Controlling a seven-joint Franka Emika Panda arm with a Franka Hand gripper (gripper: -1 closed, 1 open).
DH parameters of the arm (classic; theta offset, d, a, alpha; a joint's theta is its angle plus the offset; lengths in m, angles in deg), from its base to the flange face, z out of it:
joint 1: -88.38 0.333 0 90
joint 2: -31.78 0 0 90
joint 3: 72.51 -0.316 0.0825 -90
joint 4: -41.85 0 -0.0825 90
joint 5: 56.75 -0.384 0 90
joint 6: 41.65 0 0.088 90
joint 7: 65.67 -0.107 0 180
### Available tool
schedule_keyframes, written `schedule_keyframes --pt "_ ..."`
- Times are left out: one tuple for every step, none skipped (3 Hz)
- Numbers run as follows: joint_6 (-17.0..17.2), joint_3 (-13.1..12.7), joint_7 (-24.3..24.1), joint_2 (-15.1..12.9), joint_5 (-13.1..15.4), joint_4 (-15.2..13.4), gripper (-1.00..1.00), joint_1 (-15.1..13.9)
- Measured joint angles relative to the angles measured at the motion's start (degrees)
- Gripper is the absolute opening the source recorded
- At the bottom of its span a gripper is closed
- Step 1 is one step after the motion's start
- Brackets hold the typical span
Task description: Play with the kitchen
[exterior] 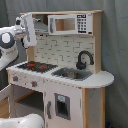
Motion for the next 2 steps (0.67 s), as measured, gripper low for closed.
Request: schedule_keyframes --pt "0.0 -0.1 0.0 -0.1 0.0 1.2 1.00 -1.3" --pt "0.0 -0.2 0.0 -0.2 0.0 1.4 -1.00 -1.4"
